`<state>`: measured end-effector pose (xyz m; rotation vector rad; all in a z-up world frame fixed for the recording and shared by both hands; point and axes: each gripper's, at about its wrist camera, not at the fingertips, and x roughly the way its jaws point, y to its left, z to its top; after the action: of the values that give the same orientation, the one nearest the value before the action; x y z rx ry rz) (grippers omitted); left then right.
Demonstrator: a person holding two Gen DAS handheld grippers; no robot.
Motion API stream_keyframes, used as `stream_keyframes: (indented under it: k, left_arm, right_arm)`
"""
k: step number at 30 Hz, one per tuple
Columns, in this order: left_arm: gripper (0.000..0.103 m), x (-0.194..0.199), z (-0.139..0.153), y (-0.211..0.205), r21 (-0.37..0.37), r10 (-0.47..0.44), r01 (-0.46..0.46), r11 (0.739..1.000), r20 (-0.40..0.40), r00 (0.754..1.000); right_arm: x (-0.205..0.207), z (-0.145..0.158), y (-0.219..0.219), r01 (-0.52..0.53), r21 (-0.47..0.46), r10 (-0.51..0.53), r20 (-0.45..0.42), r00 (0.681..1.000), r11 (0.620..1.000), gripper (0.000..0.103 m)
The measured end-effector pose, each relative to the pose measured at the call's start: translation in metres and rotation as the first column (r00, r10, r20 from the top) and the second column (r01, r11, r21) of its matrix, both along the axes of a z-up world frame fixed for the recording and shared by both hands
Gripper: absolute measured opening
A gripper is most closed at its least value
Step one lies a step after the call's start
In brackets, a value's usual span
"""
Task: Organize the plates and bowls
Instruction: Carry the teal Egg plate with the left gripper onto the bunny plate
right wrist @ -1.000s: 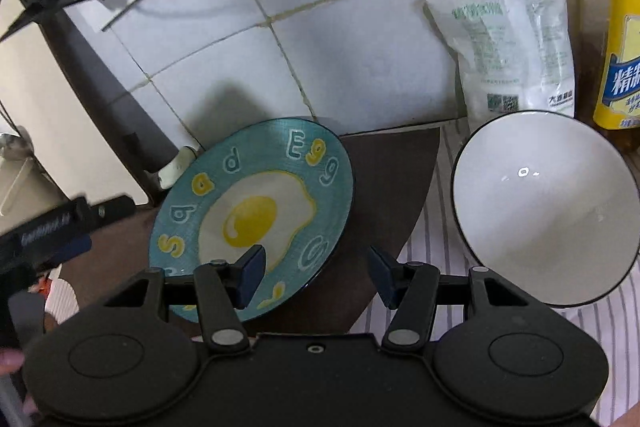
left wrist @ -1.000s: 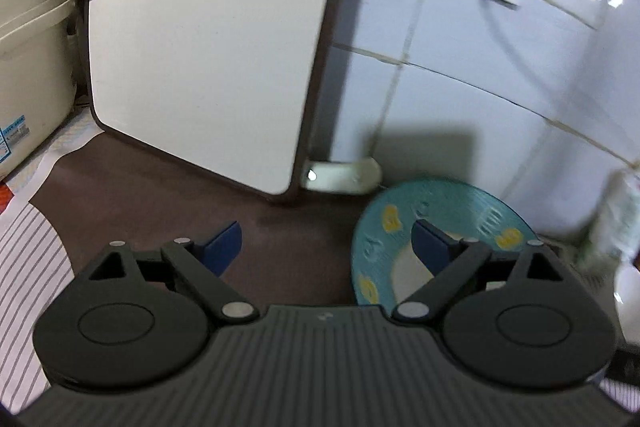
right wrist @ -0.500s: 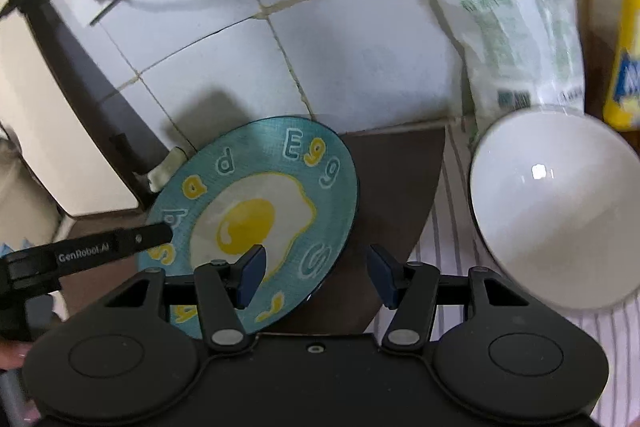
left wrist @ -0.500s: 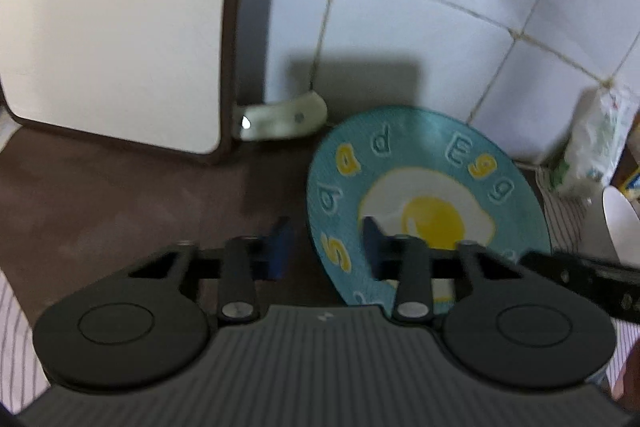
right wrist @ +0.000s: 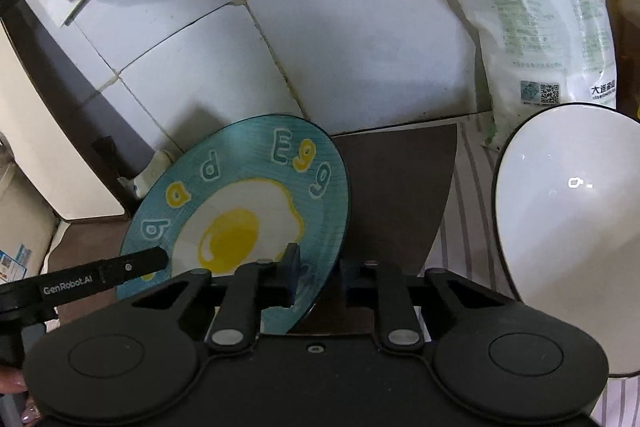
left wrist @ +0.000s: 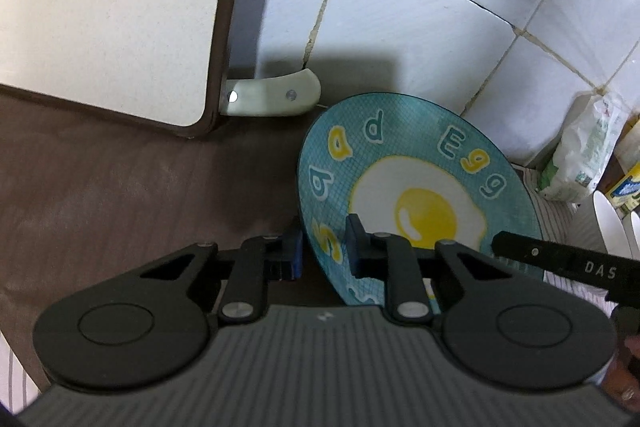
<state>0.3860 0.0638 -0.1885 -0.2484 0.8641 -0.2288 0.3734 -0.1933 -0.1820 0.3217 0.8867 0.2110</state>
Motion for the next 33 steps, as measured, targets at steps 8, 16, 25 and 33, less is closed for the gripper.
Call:
stream_keyframes:
  k: [8,16,25,33]
  left_arm:
    - [0.02,0.0,0.007,0.006,-0.035,-0.001,0.0,0.999,-0.031,1.0]
    - [0.02,-0.028,0.03,0.0,0.009,-0.015,0.014,1.0,0.038,0.999]
    - [0.02,-0.081,0.078,-0.001,-0.003,0.001,-0.001,1.0,0.081,0.997]
    - [0.019,-0.137,0.117,0.002,-0.001,0.012,-0.012,1.0,0.08,0.997]
  right_arm:
    - [-0.009,0.016,-0.003,-0.051,0.002,0.051,0.032,0.998,0.999,0.021]
    - [-0.036,0.038,-0.012,-0.041,0.041,0.038,0.059,0.997,0.998,0.021]
    - [-0.093,0.082,-0.024,-0.023,0.097,0.012,0.115,0.993,0.995,0.021]
    - [-0.147,0.115,-0.027,-0.026,0.121,0.01,0.132,0.991,0.992,0.021]
